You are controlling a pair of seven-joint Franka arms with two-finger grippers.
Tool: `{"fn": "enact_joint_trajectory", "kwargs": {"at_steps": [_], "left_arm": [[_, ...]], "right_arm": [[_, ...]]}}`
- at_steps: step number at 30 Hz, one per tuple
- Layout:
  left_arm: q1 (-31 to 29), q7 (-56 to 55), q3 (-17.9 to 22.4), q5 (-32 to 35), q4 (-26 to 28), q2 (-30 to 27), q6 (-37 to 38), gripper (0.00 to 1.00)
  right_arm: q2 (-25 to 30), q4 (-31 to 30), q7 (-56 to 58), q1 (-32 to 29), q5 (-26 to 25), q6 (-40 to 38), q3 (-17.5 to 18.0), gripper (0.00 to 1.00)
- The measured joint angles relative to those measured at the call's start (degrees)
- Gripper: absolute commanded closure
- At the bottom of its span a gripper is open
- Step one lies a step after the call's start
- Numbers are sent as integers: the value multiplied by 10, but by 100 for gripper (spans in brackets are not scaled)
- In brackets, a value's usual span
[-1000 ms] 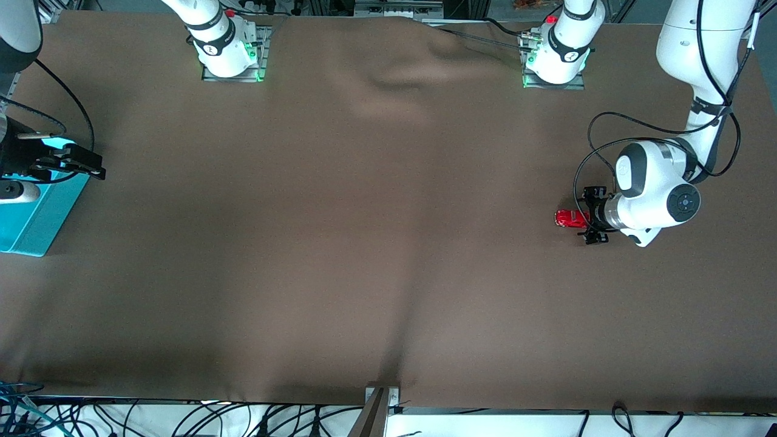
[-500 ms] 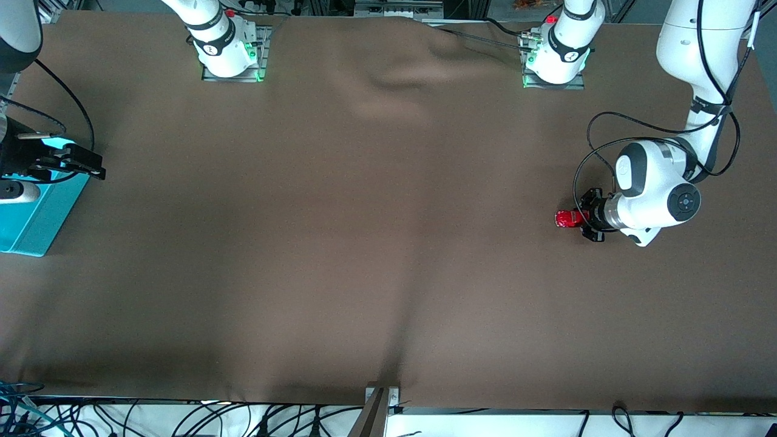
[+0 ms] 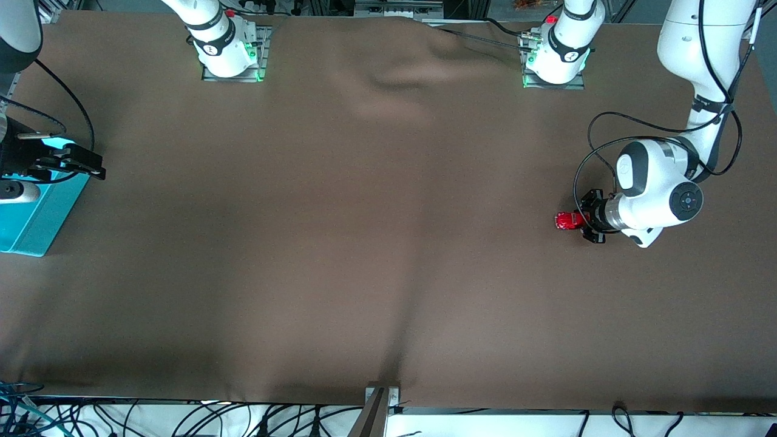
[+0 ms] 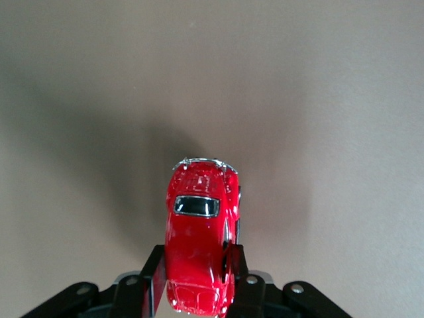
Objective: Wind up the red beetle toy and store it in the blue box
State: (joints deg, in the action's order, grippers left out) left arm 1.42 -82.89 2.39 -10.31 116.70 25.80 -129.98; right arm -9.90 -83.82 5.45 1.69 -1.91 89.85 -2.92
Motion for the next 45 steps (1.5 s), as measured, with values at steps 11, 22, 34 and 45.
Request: {"fn": "enact_joint_trajectory", "kwargs": {"at_steps": [11, 22, 34, 45], "left_arm": [[2, -21, -26, 0, -15, -8, 9, 100], [24, -64, -36, 0, -36, -3, 14, 100], [53, -91, -38, 0, -49, 43, 15, 100], [50, -91, -35, 0, -57, 45, 23, 100]], "right_arm": [[0, 0, 0, 0, 0, 0, 0, 0], [0, 0, 0, 0, 0, 0, 0, 0], [0, 0, 0, 0, 0, 0, 0, 0], [0, 0, 0, 0, 0, 0, 0, 0]]}}
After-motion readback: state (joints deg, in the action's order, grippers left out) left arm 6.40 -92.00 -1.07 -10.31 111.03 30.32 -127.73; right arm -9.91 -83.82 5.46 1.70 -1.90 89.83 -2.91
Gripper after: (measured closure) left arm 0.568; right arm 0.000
